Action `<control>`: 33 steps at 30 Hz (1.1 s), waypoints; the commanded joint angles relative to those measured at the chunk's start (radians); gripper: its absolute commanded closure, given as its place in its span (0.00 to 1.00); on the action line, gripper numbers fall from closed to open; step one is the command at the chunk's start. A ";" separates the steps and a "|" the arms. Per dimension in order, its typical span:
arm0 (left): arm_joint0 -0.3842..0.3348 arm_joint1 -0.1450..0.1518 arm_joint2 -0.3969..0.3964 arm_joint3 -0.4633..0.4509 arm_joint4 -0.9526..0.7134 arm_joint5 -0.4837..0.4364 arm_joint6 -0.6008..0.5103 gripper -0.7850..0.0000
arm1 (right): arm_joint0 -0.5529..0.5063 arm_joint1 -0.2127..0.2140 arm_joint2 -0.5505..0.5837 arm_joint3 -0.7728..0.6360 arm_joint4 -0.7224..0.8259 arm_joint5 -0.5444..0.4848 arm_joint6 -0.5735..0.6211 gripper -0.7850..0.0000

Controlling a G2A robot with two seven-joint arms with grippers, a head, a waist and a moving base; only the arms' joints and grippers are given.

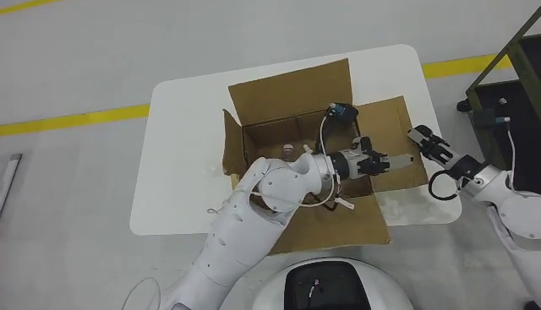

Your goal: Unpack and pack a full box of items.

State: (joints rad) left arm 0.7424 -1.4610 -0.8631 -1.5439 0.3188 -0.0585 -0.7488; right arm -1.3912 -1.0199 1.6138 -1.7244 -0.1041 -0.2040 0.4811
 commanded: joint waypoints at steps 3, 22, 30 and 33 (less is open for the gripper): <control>0.048 0.022 -0.083 -0.072 0.029 0.046 -0.023 0.00 | 0.005 -0.002 0.001 0.008 0.001 -0.010 -0.017 1.00; 0.253 0.127 -0.380 -0.392 0.530 0.143 -0.294 0.00 | 0.003 -0.008 0.021 0.034 -0.014 -0.008 -0.086 1.00; 0.308 0.143 -0.447 -0.436 0.590 0.169 -0.284 0.00 | -0.001 -0.011 0.017 0.036 -0.031 0.010 -0.107 1.00; 0.318 0.146 -0.454 -0.435 0.603 0.168 -0.276 0.00 | -0.003 -0.013 0.018 0.035 -0.027 0.009 -0.109 0.91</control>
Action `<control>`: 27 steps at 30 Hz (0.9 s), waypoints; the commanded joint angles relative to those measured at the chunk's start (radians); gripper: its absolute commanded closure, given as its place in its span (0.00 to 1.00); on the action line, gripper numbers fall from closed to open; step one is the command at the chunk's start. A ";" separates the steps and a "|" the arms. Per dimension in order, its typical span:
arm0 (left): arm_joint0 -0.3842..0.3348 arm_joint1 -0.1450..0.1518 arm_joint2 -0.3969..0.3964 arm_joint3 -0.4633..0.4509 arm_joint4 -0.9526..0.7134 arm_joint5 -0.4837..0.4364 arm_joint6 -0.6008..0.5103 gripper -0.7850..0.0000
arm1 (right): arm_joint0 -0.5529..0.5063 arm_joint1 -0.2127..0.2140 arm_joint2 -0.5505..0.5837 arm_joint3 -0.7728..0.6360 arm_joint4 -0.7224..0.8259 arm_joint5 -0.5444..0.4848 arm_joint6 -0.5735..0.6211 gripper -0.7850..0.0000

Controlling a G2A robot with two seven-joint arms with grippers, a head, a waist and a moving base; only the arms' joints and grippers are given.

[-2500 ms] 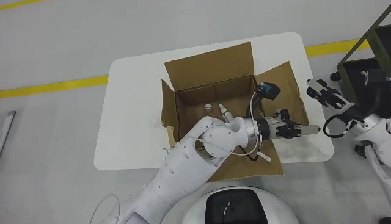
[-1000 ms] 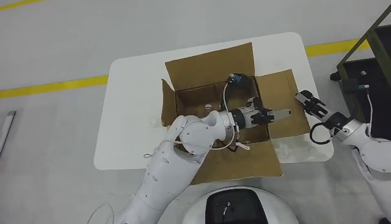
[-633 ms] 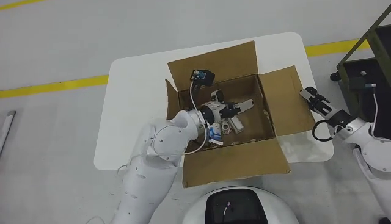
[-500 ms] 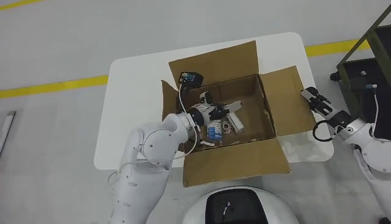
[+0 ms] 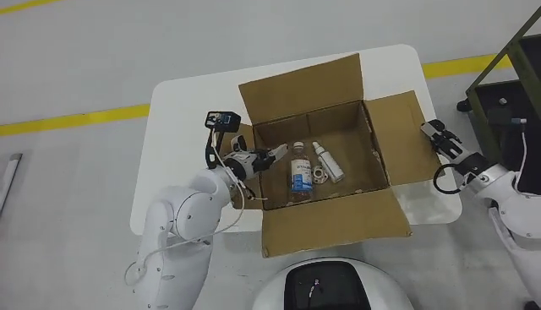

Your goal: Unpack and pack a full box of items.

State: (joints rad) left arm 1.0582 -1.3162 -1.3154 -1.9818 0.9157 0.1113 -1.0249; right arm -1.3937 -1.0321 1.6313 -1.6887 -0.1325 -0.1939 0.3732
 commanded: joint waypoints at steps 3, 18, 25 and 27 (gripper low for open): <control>0.008 0.003 -0.008 0.004 0.009 0.003 0.010 0.00 | 0.002 -0.001 0.006 -0.006 0.002 -0.002 -0.003 0.74; -0.007 0.015 -0.034 -0.095 0.055 -0.009 0.039 0.00 | 0.007 0.000 0.149 -0.216 -0.079 -0.044 -0.175 0.00; 0.049 0.029 -0.105 -0.161 0.107 0.000 0.006 0.00 | 0.038 0.007 0.081 -0.345 -0.228 -0.127 -0.046 0.53; 0.069 0.034 -0.117 -0.183 0.141 -0.015 -0.008 0.00 | 0.056 0.010 0.030 -0.356 -0.314 -0.143 0.012 0.95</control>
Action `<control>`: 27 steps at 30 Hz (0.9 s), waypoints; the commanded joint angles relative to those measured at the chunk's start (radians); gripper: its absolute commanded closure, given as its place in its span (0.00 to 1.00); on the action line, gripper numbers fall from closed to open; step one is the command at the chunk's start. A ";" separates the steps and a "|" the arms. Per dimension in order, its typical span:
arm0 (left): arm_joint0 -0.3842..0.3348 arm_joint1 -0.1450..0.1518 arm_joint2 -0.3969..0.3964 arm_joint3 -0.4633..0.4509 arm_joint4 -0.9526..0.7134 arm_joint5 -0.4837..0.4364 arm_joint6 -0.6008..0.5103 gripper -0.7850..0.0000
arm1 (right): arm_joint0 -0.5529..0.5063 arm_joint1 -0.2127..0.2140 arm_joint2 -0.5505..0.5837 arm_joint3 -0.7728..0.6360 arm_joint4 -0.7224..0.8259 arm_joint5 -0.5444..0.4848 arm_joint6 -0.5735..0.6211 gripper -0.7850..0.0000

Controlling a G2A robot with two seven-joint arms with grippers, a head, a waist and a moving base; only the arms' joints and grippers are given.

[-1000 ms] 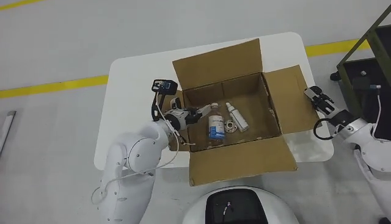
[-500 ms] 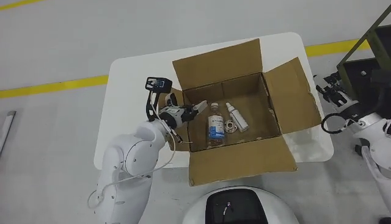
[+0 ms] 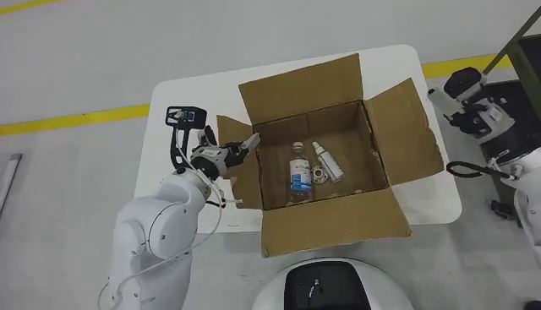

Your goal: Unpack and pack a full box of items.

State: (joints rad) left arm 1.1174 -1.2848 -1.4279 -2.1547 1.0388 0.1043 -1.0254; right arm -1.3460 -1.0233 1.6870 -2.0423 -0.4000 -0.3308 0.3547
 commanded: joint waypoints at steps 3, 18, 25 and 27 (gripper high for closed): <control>0.044 0.007 -0.028 -0.040 0.026 -0.006 -0.025 0.00 | 0.036 0.001 -0.121 0.003 -0.121 -0.019 0.107 1.00; 0.171 0.016 -0.073 -0.076 0.038 0.040 0.008 0.00 | 0.148 -0.014 -0.329 0.132 -0.246 0.069 0.221 1.00; 0.179 0.017 -0.067 -0.100 0.017 0.057 0.029 0.00 | 0.148 -0.014 -0.329 0.132 -0.246 0.069 0.221 1.00; 0.174 0.017 -0.067 -0.101 0.007 0.056 0.031 0.00 | 0.140 -0.014 -0.336 0.127 -0.267 0.067 0.223 1.00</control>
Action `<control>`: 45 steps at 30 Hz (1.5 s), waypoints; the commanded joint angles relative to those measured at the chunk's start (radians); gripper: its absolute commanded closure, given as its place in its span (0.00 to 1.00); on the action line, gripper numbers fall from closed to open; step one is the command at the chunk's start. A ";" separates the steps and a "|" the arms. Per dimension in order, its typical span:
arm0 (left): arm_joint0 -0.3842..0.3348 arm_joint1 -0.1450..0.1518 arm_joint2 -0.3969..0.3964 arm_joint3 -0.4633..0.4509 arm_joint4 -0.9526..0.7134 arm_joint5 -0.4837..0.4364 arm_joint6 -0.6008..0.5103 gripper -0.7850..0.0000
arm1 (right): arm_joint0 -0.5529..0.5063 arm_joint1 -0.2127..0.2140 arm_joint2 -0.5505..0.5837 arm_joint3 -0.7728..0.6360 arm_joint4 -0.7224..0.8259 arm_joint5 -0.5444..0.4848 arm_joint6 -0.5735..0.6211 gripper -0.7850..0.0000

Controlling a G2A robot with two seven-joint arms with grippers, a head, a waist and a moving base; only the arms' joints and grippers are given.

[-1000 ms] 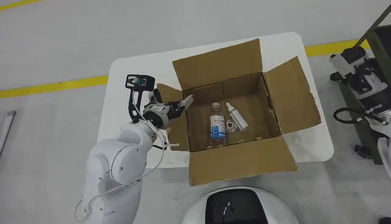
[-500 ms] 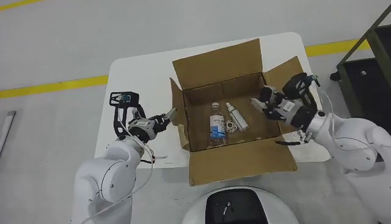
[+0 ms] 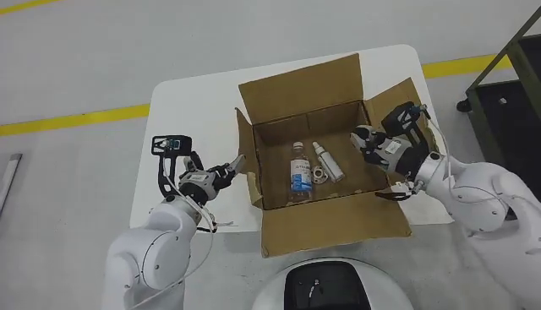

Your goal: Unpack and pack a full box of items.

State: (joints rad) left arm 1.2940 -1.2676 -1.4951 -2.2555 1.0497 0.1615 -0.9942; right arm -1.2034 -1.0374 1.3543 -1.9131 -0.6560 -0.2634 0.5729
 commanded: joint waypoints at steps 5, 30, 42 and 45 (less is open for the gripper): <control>-0.032 0.002 0.023 0.003 -0.033 -0.019 -0.023 0.00 | 0.022 -0.003 -0.033 -0.021 -0.048 0.053 0.045 1.00; -0.126 0.016 0.103 0.115 0.258 -0.016 -0.263 0.00 | 0.006 -0.011 -0.052 -0.020 -0.179 0.154 0.056 1.00; -0.151 0.010 0.101 0.093 0.148 -0.027 -0.156 0.00 | -0.010 -0.014 -0.015 -0.045 -0.107 0.123 -0.007 1.00; -0.185 0.009 0.106 0.087 0.121 -0.032 -0.162 0.00 | -0.022 -0.014 0.016 -0.062 -0.082 0.115 -0.041 1.00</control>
State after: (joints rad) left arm 1.1224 -1.2587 -1.3894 -2.1672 1.1942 0.1315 -1.1549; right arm -1.2215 -1.0513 1.3601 -1.9711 -0.7471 -0.1470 0.5417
